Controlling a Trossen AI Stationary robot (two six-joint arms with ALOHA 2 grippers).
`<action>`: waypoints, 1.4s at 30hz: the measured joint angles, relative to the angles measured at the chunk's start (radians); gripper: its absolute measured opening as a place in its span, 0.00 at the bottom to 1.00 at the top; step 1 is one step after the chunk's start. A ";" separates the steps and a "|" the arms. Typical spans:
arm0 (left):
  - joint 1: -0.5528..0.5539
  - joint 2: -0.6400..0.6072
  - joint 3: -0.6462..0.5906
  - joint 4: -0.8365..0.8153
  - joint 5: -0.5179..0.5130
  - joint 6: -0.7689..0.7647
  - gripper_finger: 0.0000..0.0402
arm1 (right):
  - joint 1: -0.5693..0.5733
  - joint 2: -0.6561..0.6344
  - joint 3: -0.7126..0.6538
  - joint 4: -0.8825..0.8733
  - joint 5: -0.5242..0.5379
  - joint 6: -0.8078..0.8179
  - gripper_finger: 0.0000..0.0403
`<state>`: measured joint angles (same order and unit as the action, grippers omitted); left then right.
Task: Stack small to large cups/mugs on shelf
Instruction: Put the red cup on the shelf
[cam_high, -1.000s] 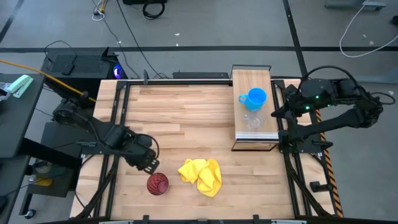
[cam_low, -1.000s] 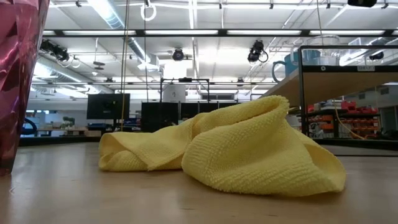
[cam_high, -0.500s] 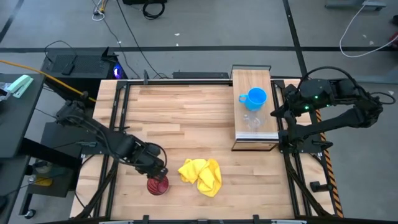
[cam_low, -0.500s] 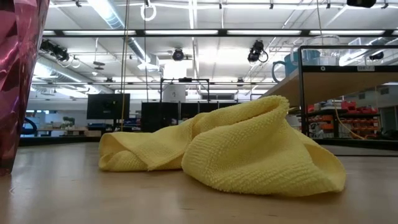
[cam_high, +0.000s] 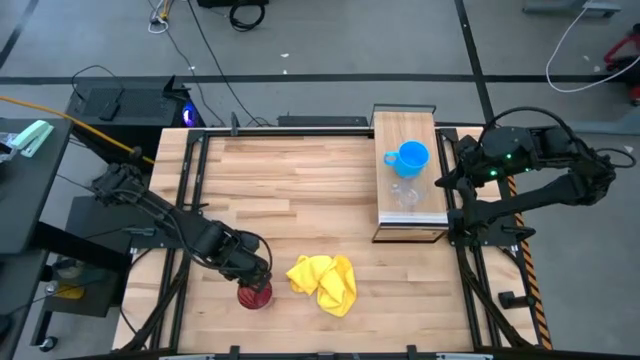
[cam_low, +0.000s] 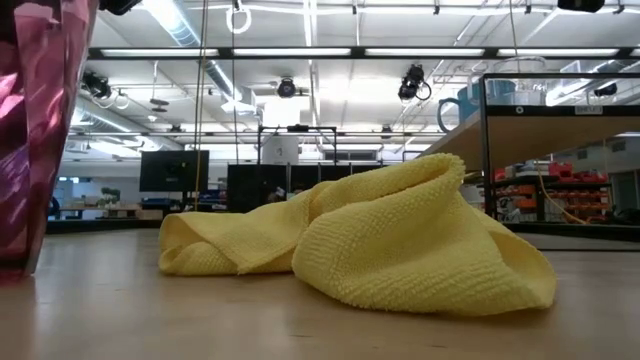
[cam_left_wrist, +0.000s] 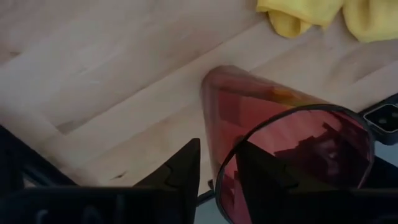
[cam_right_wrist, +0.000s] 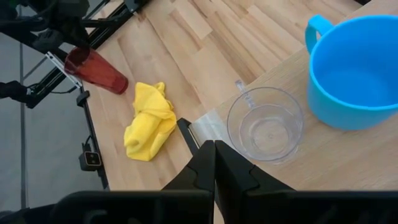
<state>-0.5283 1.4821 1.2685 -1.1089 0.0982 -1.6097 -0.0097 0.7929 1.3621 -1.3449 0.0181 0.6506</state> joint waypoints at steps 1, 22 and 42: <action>0.006 0.003 0.000 0.006 0.000 -0.001 0.27 | 0.000 0.000 0.000 0.000 0.000 -0.002 0.03; 0.190 0.057 0.024 0.009 -0.010 0.270 0.06 | 0.000 -0.001 0.000 0.000 0.007 0.004 0.02; 0.427 0.068 0.311 0.038 -0.049 0.603 0.03 | 0.000 -0.010 0.000 -0.225 -0.027 0.037 0.02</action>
<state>-0.1009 1.5497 1.5794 -1.0713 0.0489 -1.0062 -0.0101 0.7834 1.3621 -1.5695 -0.0090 0.6879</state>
